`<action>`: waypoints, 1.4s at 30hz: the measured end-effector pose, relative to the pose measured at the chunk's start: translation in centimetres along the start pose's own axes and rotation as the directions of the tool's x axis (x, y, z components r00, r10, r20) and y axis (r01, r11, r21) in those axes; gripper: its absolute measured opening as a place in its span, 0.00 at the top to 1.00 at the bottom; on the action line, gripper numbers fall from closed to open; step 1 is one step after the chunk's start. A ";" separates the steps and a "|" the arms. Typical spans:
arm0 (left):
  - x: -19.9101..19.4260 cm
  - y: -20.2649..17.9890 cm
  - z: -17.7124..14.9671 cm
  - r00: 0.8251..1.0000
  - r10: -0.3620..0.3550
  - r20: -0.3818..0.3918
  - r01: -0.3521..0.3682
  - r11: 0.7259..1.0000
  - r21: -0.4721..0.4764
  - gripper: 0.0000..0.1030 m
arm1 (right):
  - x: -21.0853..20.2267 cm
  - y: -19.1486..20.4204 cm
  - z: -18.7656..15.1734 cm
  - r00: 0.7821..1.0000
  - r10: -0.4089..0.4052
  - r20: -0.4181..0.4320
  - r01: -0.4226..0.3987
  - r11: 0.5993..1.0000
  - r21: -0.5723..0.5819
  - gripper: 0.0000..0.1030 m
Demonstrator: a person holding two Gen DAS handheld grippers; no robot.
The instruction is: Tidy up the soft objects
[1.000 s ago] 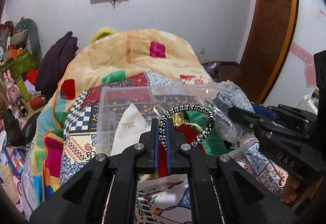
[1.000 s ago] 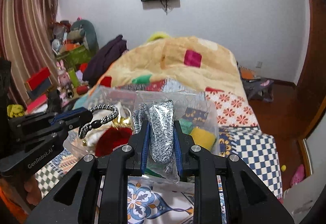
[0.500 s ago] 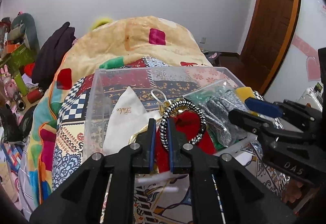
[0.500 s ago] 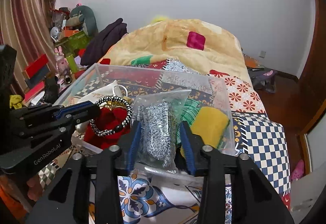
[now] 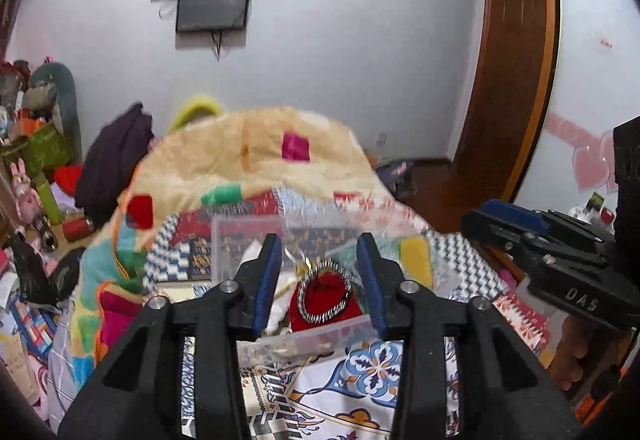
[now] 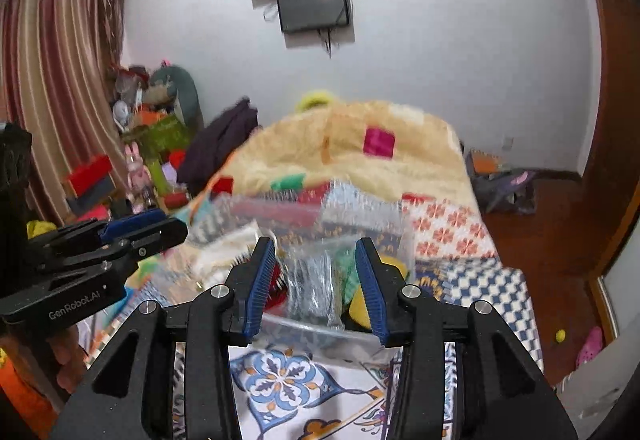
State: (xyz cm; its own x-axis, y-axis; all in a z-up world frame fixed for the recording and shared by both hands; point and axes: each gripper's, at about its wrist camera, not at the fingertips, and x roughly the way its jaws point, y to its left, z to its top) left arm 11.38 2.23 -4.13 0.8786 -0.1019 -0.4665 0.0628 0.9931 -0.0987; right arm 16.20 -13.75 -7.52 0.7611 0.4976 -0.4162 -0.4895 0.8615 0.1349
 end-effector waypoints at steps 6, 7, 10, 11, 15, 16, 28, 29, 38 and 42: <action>-4.0 -0.9 1.4 0.994 0.013 0.105 -0.016 1.000 0.025 0.49 | -3.6 1.0 1.7 0.993 0.003 0.115 0.000 1.000 -0.026 0.53; -4.6 -1.0 1.6 0.993 0.014 0.119 -0.017 0.999 0.028 0.44 | -4.1 1.3 1.9 0.991 -0.001 0.135 0.006 0.999 -0.034 0.48; -6.0 -1.4 1.7 0.988 0.019 0.152 -0.025 0.999 0.036 0.35 | -5.0 1.9 2.1 0.985 -0.006 0.170 0.015 0.999 -0.052 0.38; -6.5 -1.5 1.7 0.987 0.022 0.162 -0.028 0.999 0.038 0.33 | -5.2 2.1 2.2 0.984 -0.006 0.179 0.016 0.998 -0.054 0.32; -7.4 -1.8 1.5 0.982 0.032 0.184 -0.041 0.998 0.048 0.21 | -5.3 2.6 2.0 0.980 -0.014 0.200 0.027 0.998 -0.062 0.21; -7.5 -1.8 1.4 0.980 0.040 0.192 -0.051 0.998 0.048 0.19 | -5.2 2.5 1.9 0.979 -0.018 0.204 0.031 0.998 -0.061 0.20; -8.3 -2.5 0.5 0.975 0.040 0.219 -0.056 0.996 0.068 0.06 | -6.5 1.6 0.7 0.971 -0.024 0.240 0.033 0.999 -0.034 0.09; -8.3 -2.5 0.5 0.975 0.041 0.220 -0.057 0.996 0.070 0.06 | -6.6 1.7 0.6 0.970 -0.022 0.244 0.032 0.999 -0.035 0.06; -8.2 -3.0 0.3 0.976 0.036 0.215 -0.055 0.995 0.080 0.05 | -6.7 1.6 0.4 0.968 -0.022 0.251 0.031 0.999 -0.032 0.05; -8.2 -2.9 0.3 0.976 0.035 0.213 -0.053 0.996 0.077 0.05 | -6.6 1.5 0.2 0.969 -0.021 0.246 0.029 0.999 -0.029 0.05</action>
State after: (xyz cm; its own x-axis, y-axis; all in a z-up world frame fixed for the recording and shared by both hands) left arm 4.14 0.23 0.26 0.9611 -0.0524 -0.2713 0.0527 0.9986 -0.0061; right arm 10.53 -15.77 -4.37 0.8525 0.4892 -0.1845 -0.4794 0.8722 0.0972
